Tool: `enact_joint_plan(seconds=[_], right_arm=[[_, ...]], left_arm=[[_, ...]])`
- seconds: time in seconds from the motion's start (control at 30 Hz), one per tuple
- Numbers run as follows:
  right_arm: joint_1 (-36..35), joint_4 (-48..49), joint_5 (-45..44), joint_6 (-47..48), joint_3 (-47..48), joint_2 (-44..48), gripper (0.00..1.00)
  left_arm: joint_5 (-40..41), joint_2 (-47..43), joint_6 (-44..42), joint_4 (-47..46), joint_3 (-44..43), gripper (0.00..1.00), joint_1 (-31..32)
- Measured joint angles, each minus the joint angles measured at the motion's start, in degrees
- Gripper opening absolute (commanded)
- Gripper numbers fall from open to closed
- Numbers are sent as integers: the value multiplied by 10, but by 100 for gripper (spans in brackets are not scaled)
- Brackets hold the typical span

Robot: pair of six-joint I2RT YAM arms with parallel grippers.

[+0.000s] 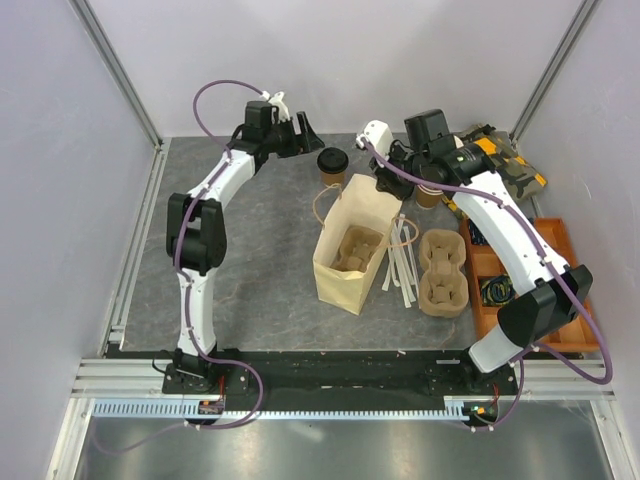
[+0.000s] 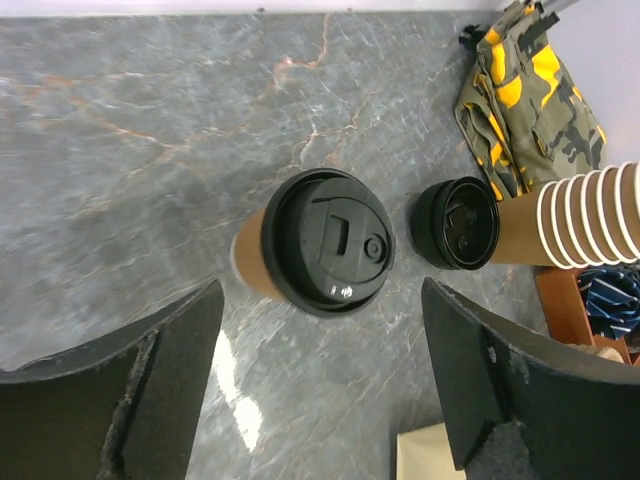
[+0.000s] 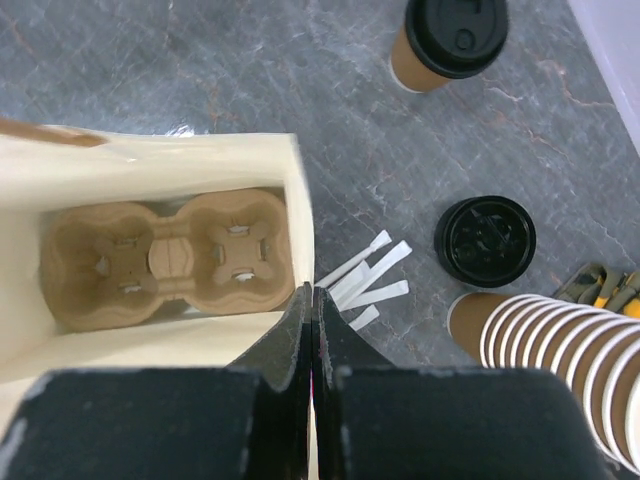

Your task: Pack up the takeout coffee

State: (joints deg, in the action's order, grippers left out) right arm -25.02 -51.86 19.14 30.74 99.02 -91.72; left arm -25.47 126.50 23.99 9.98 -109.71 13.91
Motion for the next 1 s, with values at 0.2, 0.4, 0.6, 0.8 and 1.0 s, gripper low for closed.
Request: enact_joint_plan(seconds=[0.2,0.4,0.6,0.8,1.0], right_arm=[[16,26,-15,-38,-10,10,0],[19,34,-27,-57,-10,10,0],[19,34,-28,-62,-9,10,0],[19,34,-27,-64,-6,8,0],[19,33,-27,-63,-2,8,0]], left_arm=[[15,43,10,-7,-29,82,13],[16,68,11,-9,-44,79,16],[16,82,14,-11,-48,74,19],[13,100,30,-11,-57,69,20],[11,110,49,-11,-68,64,20]])
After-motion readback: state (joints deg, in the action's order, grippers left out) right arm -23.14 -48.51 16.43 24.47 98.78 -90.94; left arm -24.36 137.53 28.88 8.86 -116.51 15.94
